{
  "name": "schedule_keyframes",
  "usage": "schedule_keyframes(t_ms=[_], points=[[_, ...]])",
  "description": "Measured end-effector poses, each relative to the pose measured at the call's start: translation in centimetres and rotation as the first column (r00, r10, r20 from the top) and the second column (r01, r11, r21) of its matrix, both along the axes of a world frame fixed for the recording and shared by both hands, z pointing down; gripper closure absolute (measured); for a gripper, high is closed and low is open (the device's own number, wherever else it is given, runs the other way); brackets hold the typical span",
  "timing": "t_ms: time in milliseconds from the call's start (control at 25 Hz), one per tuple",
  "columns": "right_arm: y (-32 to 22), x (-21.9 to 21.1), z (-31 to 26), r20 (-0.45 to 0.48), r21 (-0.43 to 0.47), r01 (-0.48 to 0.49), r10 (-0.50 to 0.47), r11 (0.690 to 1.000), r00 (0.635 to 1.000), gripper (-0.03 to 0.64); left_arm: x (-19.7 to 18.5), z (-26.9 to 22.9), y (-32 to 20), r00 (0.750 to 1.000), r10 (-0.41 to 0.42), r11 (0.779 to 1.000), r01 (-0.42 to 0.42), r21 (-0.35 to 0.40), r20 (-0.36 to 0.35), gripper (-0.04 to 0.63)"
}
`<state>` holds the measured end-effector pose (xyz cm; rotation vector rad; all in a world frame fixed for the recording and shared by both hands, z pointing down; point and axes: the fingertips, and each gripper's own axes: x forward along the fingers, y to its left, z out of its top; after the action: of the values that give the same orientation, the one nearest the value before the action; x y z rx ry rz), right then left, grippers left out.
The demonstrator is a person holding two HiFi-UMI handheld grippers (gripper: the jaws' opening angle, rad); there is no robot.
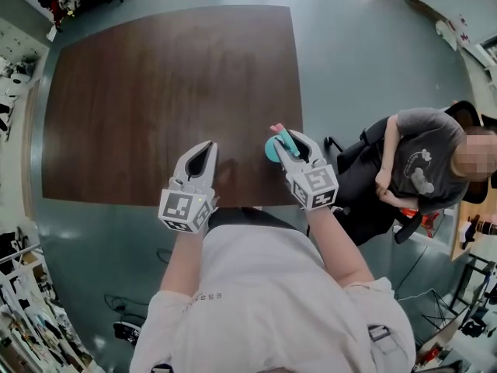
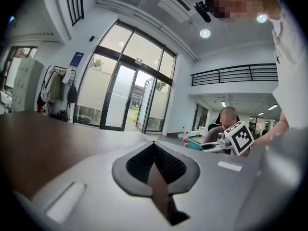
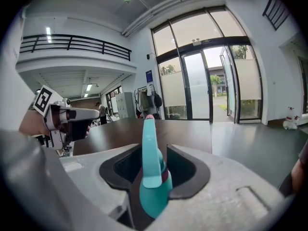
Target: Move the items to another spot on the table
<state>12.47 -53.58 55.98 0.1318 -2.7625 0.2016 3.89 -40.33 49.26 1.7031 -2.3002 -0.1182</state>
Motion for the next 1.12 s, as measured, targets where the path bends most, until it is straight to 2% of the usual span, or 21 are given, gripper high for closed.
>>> schedule_keyframes(t_ms=[120, 160, 320, 400, 480, 600, 800, 1120], points=[[-0.1, 0.1, -0.1, -0.007, 0.005, -0.008, 0.009, 1.000, 1.000, 0.381, 0.2, 0.2, 0.1, 1.000, 0.001, 1.000, -0.001, -0.004, -0.003, 0.580], [-0.2, 0.1, -0.4, 0.001, 0.006, -0.019, 0.019, 1.000, 1.000, 0.365, 0.2, 0.2, 0.1, 1.000, 0.000, 1.000, 0.000, -0.007, -0.002, 0.580], [-0.6, 1.0, -3.2, 0.079, -0.045, -0.072, 0.075, 0.996, 0.994, 0.348, 0.4, 0.2, 0.2, 1.000, 0.020, 1.000, -0.020, -0.022, 0.000, 0.580], [-1.1, 1.9, -5.1, 0.117, -0.042, -0.102, 0.106, 0.994, 0.987, 0.348, 0.8, -0.2, -0.1, 0.999, 0.033, 0.999, -0.033, -0.015, 0.006, 0.580], [-1.4, 3.0, -6.4, 0.130, -0.003, -0.138, 0.137, 0.990, 0.982, 0.386, 1.2, -0.7, -0.2, 0.999, 0.044, 0.999, -0.044, -0.003, 0.011, 0.580], [-2.0, 4.7, -6.9, 0.132, 0.051, -0.230, 0.222, 0.972, 0.966, 0.626, 1.5, -1.1, 0.3, 0.998, 0.067, 0.998, -0.067, 0.003, 0.020, 0.580], [0.8, 5.3, -7.4, 0.153, 0.093, -0.329, 0.313, 0.940, 0.937, 0.626, 0.3, -1.8, 4.8, 0.994, 0.099, 0.995, -0.099, 0.000, 0.052, 0.580], [13.0, 1.0, -4.7, 0.138, 0.044, -0.322, 0.314, 0.946, 0.939, 0.626, -4.3, -0.5, 17.3, 0.994, 0.086, 0.996, -0.087, 0.007, 0.066, 0.580]])
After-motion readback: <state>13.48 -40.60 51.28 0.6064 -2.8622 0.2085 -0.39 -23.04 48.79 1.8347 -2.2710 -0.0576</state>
